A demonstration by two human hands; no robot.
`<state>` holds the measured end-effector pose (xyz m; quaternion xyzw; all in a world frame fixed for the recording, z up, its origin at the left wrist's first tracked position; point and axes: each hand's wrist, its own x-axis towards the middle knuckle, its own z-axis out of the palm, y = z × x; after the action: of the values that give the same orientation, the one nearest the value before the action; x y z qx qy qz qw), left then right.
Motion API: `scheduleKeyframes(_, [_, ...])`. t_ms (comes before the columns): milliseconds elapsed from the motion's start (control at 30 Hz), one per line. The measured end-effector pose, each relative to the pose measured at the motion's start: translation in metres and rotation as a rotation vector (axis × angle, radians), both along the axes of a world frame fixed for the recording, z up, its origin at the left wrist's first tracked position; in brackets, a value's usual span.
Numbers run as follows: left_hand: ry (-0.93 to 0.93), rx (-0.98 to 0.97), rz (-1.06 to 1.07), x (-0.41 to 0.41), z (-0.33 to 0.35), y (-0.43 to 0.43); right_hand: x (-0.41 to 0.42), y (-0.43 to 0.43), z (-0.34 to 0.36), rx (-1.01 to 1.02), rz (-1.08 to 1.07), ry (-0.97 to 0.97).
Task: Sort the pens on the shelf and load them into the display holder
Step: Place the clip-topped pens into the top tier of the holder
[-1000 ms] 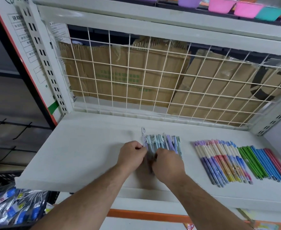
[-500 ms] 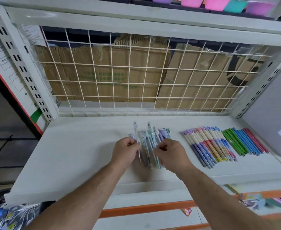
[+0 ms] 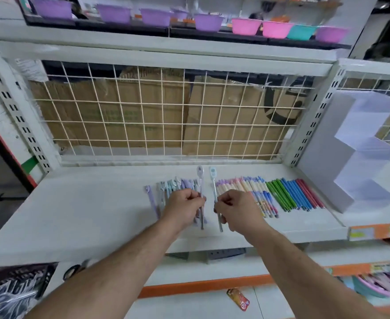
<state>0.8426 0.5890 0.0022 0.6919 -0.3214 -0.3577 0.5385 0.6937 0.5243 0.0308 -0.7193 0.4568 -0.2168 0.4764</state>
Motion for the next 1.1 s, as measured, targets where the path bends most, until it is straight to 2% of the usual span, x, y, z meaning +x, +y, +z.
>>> scheduleKeyframes(333, [-0.117,-0.033,0.005,-0.136,0.055,-0.039,-0.131,-0.053,0.032,-0.054,0.101,-0.083])
scheduleKeyframes(500, [-0.157,-0.055,-0.032,-0.182,0.07,-0.067,-0.178,-0.084,0.036,-0.055,0.07,-0.104])
scheduleKeyframes(867, [-0.211,-0.121,-0.155,-0.209,0.084,-0.177,-0.208,-0.179,0.052,-0.03,-0.057,-0.15])
scheduleKeyframes(1100, [-0.164,-0.221,-0.22,-0.208,0.113,-0.26,-0.204,-0.248,0.087,-0.121,-0.122,-0.22])
